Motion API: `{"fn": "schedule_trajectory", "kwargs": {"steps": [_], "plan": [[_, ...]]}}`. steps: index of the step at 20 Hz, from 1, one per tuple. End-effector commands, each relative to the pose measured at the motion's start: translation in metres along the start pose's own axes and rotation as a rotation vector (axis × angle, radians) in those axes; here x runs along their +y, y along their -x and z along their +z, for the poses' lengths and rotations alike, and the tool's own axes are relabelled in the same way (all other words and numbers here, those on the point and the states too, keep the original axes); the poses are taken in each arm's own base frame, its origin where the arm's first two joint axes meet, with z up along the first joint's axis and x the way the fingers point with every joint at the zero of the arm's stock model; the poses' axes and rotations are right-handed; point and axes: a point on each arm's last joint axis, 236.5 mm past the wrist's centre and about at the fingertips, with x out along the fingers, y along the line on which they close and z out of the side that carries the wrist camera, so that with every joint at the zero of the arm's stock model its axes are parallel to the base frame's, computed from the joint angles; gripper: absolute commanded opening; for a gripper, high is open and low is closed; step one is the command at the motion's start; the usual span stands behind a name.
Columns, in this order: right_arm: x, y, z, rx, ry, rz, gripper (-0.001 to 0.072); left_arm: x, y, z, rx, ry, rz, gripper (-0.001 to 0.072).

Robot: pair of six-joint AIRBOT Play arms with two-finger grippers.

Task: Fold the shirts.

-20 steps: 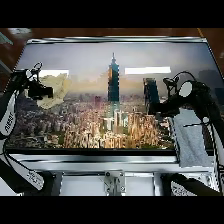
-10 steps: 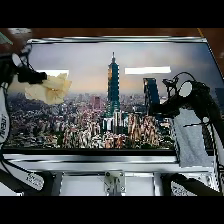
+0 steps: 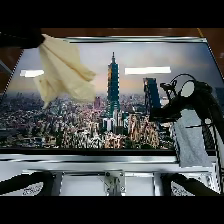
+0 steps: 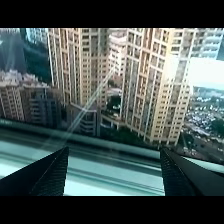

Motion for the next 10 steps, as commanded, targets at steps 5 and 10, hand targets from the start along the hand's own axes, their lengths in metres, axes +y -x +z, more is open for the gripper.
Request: {"fn": "schedule_trajectory", "kwargs": {"steps": [5, 10], "plan": [[0.005, 0.049, -0.018, -0.111, 0.107, -0.045, 0.0689, -0.217, -0.035, -0.12, 0.214, -0.108, -0.363, 0.0036], [0.005, 0.059, -0.031, -0.11, 0.114, -0.057, 0.0689, -0.297, -0.104, -0.249, 0.418, -0.19, -0.413, 0.0079]]}}
